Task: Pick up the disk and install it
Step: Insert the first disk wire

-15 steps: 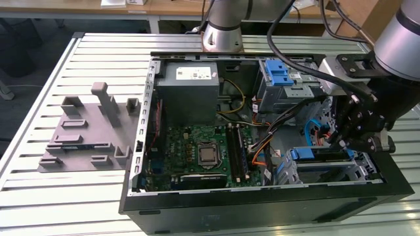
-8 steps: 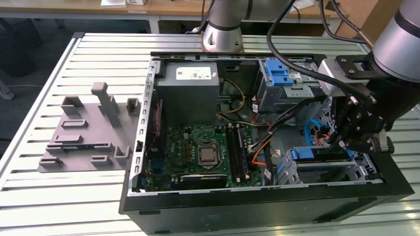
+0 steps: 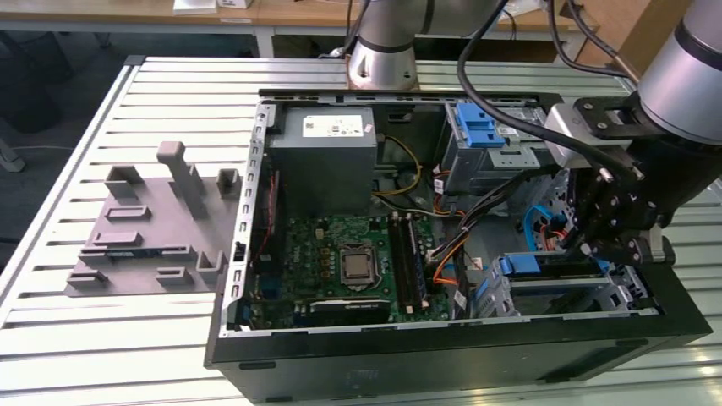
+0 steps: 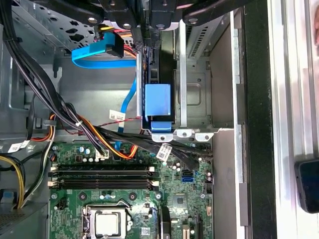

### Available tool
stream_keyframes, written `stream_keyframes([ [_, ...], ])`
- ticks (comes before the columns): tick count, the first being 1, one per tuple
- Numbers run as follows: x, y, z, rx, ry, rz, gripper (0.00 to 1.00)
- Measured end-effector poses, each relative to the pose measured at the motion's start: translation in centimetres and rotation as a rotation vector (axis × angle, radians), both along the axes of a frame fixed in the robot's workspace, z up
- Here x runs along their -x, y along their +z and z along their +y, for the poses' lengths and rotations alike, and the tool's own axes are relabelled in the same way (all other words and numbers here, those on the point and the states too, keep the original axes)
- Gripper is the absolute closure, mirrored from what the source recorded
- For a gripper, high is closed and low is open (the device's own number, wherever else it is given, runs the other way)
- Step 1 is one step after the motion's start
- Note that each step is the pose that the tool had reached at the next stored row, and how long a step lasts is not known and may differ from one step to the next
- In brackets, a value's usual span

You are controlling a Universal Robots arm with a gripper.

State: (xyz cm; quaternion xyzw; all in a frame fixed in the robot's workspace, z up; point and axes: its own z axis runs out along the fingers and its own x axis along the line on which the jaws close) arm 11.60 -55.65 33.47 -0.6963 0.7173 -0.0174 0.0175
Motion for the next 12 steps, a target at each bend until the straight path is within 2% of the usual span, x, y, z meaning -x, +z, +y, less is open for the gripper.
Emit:
stream_keyframes([
  [12,0.0,-0.29,0.0,-0.0002,0.0,0.0,0.84],
])
